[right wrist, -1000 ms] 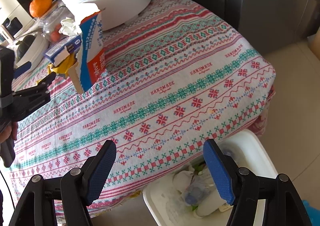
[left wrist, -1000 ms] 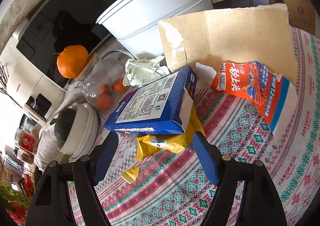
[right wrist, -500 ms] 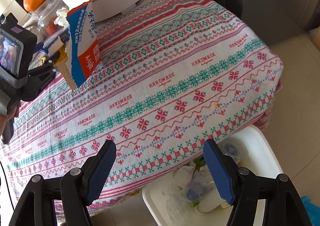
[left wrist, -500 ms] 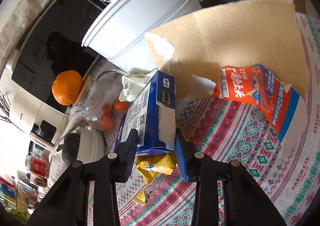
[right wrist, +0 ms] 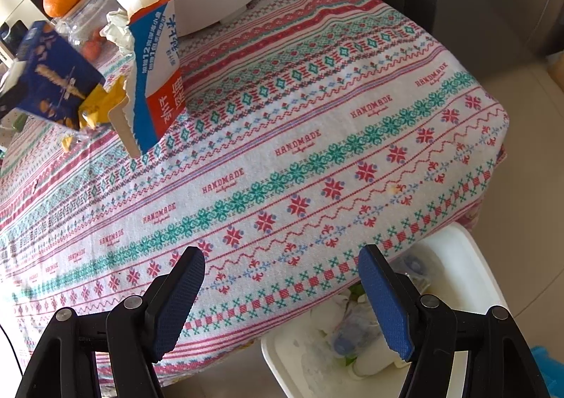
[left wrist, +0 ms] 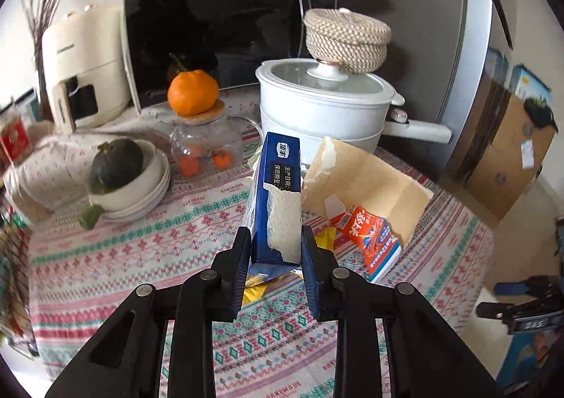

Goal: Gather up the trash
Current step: 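Lift the blue box with the left tool while the right tool reaches the torn cardboard box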

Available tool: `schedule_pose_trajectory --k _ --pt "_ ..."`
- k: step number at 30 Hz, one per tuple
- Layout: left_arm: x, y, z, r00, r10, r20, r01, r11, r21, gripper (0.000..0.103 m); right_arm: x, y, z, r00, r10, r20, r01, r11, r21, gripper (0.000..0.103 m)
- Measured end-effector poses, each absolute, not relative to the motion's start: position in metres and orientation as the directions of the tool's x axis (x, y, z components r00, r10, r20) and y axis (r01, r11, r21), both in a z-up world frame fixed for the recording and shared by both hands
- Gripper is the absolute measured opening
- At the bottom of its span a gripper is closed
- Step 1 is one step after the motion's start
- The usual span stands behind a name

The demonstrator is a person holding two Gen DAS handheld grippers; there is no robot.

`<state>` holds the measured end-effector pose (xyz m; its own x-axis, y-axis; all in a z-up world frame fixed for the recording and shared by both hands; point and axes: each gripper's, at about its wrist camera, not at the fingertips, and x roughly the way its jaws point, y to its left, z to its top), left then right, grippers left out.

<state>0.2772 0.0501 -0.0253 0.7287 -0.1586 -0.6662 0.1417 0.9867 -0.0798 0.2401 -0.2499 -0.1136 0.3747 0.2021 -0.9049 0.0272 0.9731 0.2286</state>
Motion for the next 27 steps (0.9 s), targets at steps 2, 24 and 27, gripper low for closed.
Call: schedule_pose_trajectory --k 2,24,27 --pt "0.263 0.064 -0.021 0.722 -0.173 -0.670 0.102 0.984 -0.144 0.028 0.240 -0.245 -0.113 0.380 0.201 -0.903 0.017 0.974 0.224 0.076" --pt "0.181 0.130 -0.024 0.703 -0.184 -0.687 -0.074 0.942 -0.328 0.025 0.305 -0.158 -0.121 0.527 0.344 -0.777 -0.101 0.933 0.345 0.076" --pt "0.184 0.127 -0.023 0.704 -0.182 -0.686 -0.068 0.945 -0.320 0.025 0.317 -0.155 -0.127 0.538 0.346 -0.768 -0.076 0.928 0.364 0.076"
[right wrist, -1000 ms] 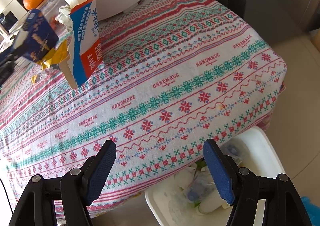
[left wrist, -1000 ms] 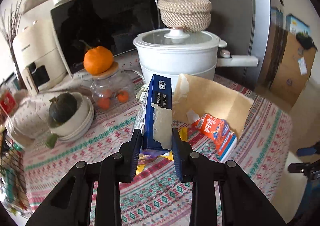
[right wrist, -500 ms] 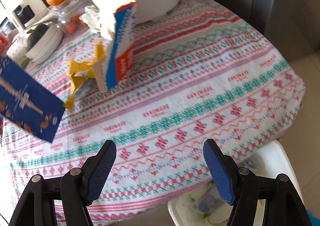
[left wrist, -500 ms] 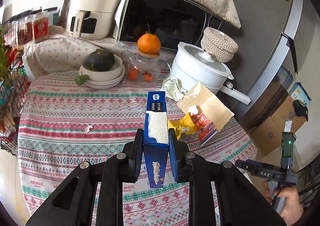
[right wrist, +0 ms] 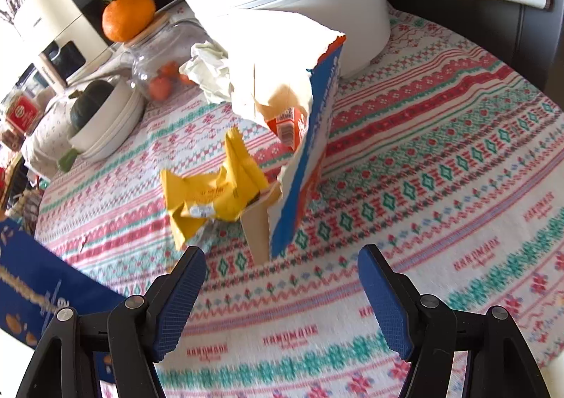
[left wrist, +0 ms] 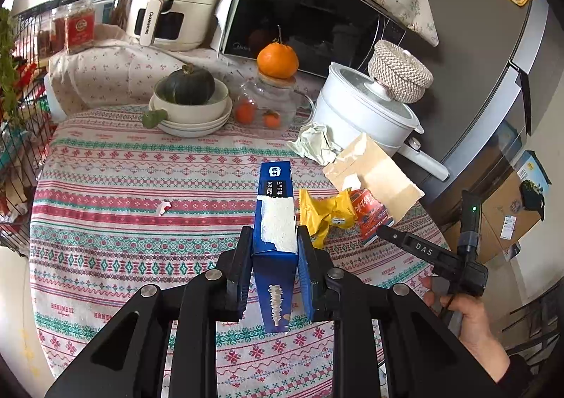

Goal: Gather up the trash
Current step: 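Grasp the torn cardboard box holding the red packet with the right tool, then carry the cardboard box with the right tool toward the bin while the left tool carries the blue box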

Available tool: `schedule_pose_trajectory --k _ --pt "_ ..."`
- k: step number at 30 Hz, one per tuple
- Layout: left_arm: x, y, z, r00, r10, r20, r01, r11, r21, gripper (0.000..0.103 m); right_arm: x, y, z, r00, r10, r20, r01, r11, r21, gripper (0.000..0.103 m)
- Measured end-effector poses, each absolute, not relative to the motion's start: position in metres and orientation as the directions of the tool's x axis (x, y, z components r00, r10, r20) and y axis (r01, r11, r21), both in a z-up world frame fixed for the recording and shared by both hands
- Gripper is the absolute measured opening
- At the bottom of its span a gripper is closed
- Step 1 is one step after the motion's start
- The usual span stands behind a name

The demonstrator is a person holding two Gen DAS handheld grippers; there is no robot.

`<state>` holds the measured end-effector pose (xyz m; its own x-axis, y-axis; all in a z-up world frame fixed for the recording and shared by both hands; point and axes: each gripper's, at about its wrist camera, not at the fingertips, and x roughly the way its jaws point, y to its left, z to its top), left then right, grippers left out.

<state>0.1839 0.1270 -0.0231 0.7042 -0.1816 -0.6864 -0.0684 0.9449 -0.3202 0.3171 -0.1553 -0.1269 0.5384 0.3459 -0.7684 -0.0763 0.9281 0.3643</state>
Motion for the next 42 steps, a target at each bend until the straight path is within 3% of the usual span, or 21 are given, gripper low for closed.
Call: schedule_pose_trajectory --k 3,6,9,10,14,32,42 --pt "0.185 0.124 -0.022 0.706 -0.182 -0.685 -0.064 0.946 -0.318 0.025 0.327 -0.155 -0.133 0.547 0.338 -0.766 -0.052 0.927 0.372 0.072" --pt "0.184 0.120 -0.021 0.708 -0.179 -0.683 -0.056 0.950 -0.307 0.025 0.335 -0.154 -0.138 0.547 0.325 -0.772 -0.047 0.932 0.359 0.060" --pt "0.183 0.118 -0.021 0.707 -0.187 -0.682 -0.048 0.950 -0.310 0.025 0.338 -0.158 -0.144 0.541 0.318 -0.779 -0.046 0.936 0.350 0.034" --pt "0.183 0.118 -0.021 0.707 -0.192 -0.681 -0.047 0.948 -0.315 0.025 0.338 -0.160 -0.145 0.538 0.313 -0.783 -0.043 0.938 0.345 0.018" --pt "0.180 0.116 -0.017 0.713 -0.209 -0.669 -0.037 0.942 -0.334 0.025 0.328 -0.171 -0.136 0.553 0.302 -0.777 -0.052 0.943 0.329 0.005" --pt "0.146 0.085 0.013 0.756 -0.293 -0.586 0.088 0.932 -0.352 0.025 0.220 -0.250 -0.030 0.743 0.205 -0.637 -0.064 0.969 0.237 0.003" --pt "0.121 0.015 0.017 0.716 -0.395 -0.576 0.262 0.916 -0.303 0.025 0.141 -0.309 -0.016 0.771 0.137 -0.621 0.013 0.973 0.230 0.003"
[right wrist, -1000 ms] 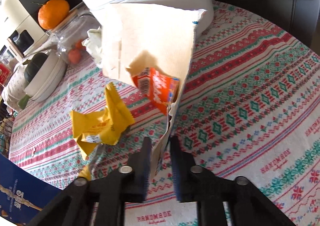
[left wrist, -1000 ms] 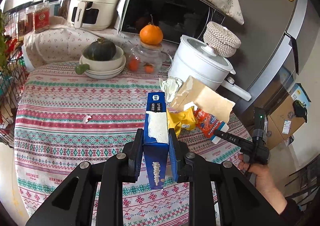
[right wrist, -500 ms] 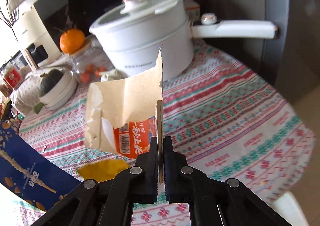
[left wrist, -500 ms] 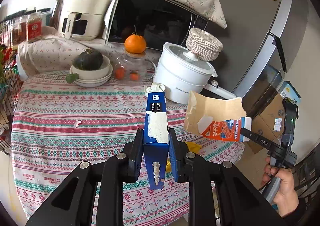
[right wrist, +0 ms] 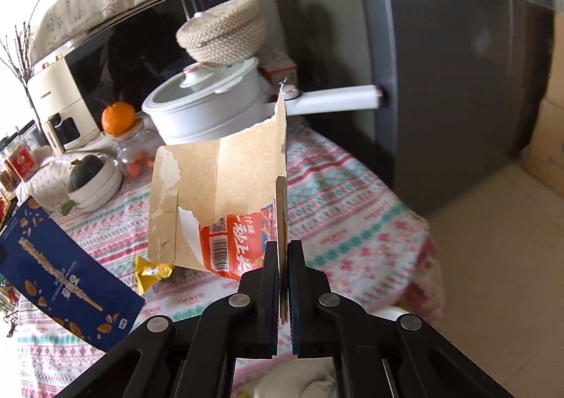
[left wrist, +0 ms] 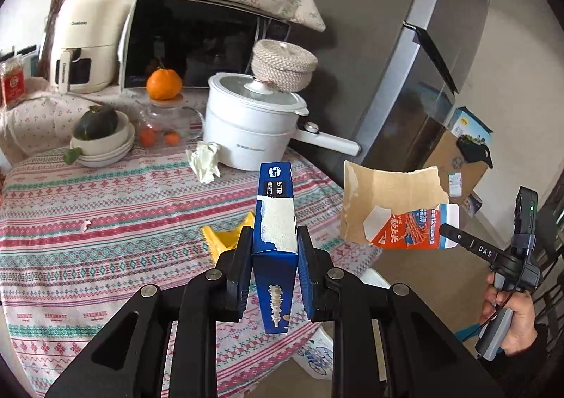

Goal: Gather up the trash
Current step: 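Carry the cardboard box with the right tool toward the bin while the left tool carries the blue box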

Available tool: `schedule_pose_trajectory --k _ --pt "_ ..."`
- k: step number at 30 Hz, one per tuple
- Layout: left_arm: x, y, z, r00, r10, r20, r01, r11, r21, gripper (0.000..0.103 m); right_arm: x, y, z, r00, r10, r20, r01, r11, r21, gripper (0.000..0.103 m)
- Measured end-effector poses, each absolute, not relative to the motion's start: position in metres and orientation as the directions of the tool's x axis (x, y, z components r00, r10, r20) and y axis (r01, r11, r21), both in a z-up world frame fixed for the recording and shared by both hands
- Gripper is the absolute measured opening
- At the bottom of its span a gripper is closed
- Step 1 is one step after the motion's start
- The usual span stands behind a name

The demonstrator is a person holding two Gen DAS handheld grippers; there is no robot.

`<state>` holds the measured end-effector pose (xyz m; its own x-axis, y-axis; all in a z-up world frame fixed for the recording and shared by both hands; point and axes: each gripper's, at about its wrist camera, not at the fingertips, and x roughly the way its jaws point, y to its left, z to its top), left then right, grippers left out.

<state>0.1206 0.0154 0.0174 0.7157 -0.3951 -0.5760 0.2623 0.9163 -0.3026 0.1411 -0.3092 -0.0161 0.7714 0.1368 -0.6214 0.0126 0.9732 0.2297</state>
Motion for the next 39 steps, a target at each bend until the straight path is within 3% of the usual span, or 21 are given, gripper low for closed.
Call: schedule_pose_trajectory --k 12,19,29,30,32,34,39 --pt "0.090 -0.112 -0.019 0.574 -0.553 -0.603 0.517 0.817 -0.257 0.025 0.065 -0.384 -0.047 0.710 -0.039 -0.703 0.233 0.955 0.183 0.003" --pt "0.081 -0.173 -0.056 0.559 -0.549 -0.621 0.604 0.783 -0.150 0.025 0.048 -0.396 -0.061 0.646 -0.128 -0.753 0.282 0.956 0.079 0.003" --pt "0.101 -0.198 -0.103 0.523 -0.505 -0.687 0.613 0.783 -0.109 0.026 0.056 -0.396 -0.076 0.579 -0.146 -0.802 0.274 0.961 0.023 0.003" --pt "0.103 -0.198 -0.104 0.529 -0.488 -0.694 0.602 0.793 -0.099 0.028 0.057 -0.395 -0.078 0.574 -0.146 -0.806 0.272 0.962 0.019 0.003" --pt "0.107 -0.196 -0.104 0.527 -0.474 -0.706 0.584 0.805 -0.104 0.040 0.058 -0.395 -0.080 0.566 -0.149 -0.811 0.268 0.963 0.010 0.003" --pt "0.109 -0.190 -0.100 0.540 -0.469 -0.699 0.563 0.818 -0.114 0.061 0.059 -0.395 -0.082 0.559 -0.146 -0.816 0.265 0.964 0.009 0.003" --pt "0.109 -0.174 -0.085 0.569 -0.424 -0.705 0.521 0.849 -0.090 0.065 0.060 -0.395 -0.087 0.538 -0.135 -0.832 0.252 0.968 0.006 0.004"
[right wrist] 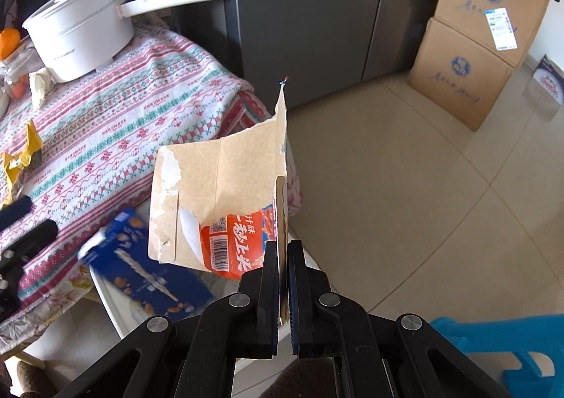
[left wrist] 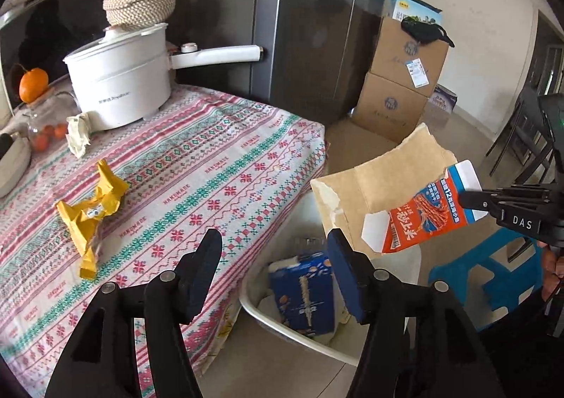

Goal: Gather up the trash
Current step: 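Carry the cardboard box with the right tool toward the bin while the left tool carries the blue box, then open both tools to drop the blue box and cardboard box into the bin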

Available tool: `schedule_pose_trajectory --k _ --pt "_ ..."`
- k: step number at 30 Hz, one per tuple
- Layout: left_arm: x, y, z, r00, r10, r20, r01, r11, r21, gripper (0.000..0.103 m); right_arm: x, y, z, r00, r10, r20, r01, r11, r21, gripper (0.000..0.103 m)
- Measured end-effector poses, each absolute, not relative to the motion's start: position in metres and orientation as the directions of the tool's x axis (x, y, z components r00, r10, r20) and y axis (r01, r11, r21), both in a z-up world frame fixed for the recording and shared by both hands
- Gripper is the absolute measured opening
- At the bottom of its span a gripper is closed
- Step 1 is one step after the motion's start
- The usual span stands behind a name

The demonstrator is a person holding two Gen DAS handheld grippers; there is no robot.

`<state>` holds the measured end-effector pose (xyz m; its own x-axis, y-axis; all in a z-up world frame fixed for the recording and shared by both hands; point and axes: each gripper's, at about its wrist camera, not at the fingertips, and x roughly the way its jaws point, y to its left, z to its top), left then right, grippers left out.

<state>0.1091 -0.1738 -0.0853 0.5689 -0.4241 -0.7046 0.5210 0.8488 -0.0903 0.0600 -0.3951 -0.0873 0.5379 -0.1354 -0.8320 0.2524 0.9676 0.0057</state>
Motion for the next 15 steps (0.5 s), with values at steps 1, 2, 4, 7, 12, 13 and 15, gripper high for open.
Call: schedule_pose_trajectory --k 1,2,4,7,12,13,15 --pt "0.109 -0.171 -0.083 0.573 -0.410 -0.709 0.513 0.855 -0.080 0.066 0.061 -0.394 -0.089 0.531 -0.131 -0.837 0.249 0.968 0.007 0.004" --pt "0.108 -0.168 -0.081 0.577 -0.400 -0.712 0.507 0.859 -0.072 0.067 0.062 -0.394 -0.091 0.523 -0.125 -0.843 0.244 0.970 0.008 0.004" --pt "0.107 -0.160 -0.078 0.585 -0.389 -0.712 0.498 0.865 -0.063 0.074 0.064 -0.391 -0.095 0.508 -0.113 -0.854 0.233 0.972 0.010 0.004" --pt "0.104 -0.148 -0.074 0.593 -0.379 -0.711 0.483 0.873 -0.062 0.078 0.068 -0.385 -0.101 0.489 -0.093 -0.867 0.212 0.977 0.014 0.004" --pt "0.099 -0.130 -0.068 0.607 -0.352 -0.712 0.456 0.888 -0.050 0.082 0.074 -0.373 -0.112 0.445 -0.037 -0.895 0.166 0.985 0.041 0.004" --pt "0.099 -0.127 -0.068 0.611 -0.346 -0.713 0.452 0.891 -0.045 0.083 0.075 -0.370 -0.114 0.434 -0.028 -0.901 0.158 0.986 0.045 0.004" --pt "0.098 -0.120 -0.068 0.614 -0.329 -0.718 0.441 0.897 -0.033 0.085 0.077 -0.366 -0.118 0.419 -0.003 -0.908 0.147 0.987 0.064 0.006"
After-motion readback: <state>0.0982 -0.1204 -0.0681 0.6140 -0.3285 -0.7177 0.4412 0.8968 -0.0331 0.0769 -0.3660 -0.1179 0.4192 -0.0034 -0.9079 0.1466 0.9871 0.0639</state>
